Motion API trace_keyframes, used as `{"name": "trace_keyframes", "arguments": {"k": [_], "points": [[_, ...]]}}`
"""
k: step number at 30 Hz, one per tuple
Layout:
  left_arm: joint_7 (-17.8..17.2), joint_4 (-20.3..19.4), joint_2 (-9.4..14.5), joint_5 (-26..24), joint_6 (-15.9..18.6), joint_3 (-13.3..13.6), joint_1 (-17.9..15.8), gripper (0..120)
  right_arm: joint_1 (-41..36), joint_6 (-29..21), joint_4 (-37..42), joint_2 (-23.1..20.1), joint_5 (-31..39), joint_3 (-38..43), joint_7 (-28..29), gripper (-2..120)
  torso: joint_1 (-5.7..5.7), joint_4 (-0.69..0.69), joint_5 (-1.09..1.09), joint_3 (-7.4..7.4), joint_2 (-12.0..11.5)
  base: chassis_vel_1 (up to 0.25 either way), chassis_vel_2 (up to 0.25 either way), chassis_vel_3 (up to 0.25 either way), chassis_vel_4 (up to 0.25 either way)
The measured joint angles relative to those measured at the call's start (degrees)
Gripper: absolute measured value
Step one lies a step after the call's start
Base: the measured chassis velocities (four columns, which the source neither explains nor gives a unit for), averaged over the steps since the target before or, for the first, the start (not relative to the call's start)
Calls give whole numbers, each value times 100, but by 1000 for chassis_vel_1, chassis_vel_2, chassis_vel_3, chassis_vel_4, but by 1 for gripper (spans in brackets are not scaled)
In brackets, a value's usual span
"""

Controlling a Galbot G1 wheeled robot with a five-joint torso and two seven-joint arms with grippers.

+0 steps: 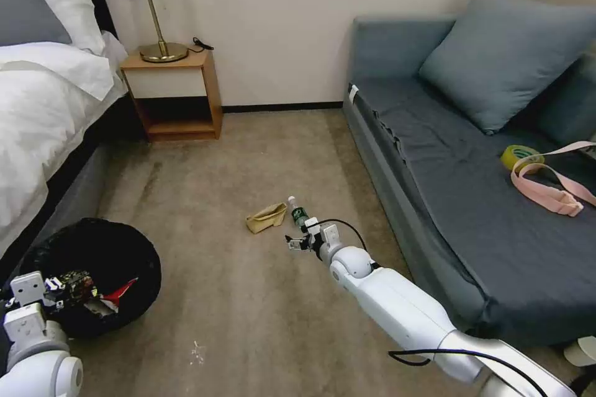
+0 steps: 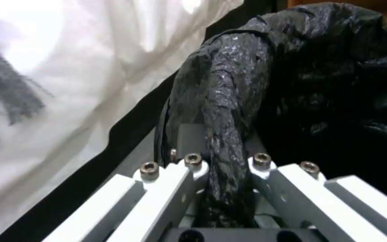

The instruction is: Pick up the trash bin, then pick up the garbage on the floor and place it into the trash bin.

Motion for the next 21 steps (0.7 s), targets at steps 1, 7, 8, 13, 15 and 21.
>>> {"name": "trace_keyframes", "arguments": {"k": [1, 7, 8, 13, 15, 21], "points": [[0, 6, 2, 1, -3, 2, -2, 4, 0, 0, -2, 2, 0, 0, -4, 100, 0, 0, 0, 0, 0, -78, 76, 72, -58], [6, 43, 14, 5, -20, 11, -23, 4, 6, 0, -26, 16, -6, -11, -20, 100, 0, 0, 0, 0, 0, -68, 67, 73, -63], [6, 43, 14, 5, -20, 11, -23, 4, 6, 0, -26, 16, -6, -11, -20, 100, 0, 0, 0, 0, 0, -77, 47, 50, -47], [9, 76, 13, 23, -31, 32, -34, 4, 18, 26, -62, 24, -30, -16, -67, 100, 0, 0, 0, 0, 0, -54, 52, 63, -53], [9, 77, 9, 28, -31, 43, -35, 4, 19, 54, -76, 26, -40, -17, -89, 100, 0, 0, 0, 0, 0, -64, 75, 67, -79], [8, 78, 7, 32, -31, 41, -33, 4, 34, 89, -138, 43, -77, -28, -117, 100, 0, 0, 0, 0, 0, -94, 96, 88, -90]]}}
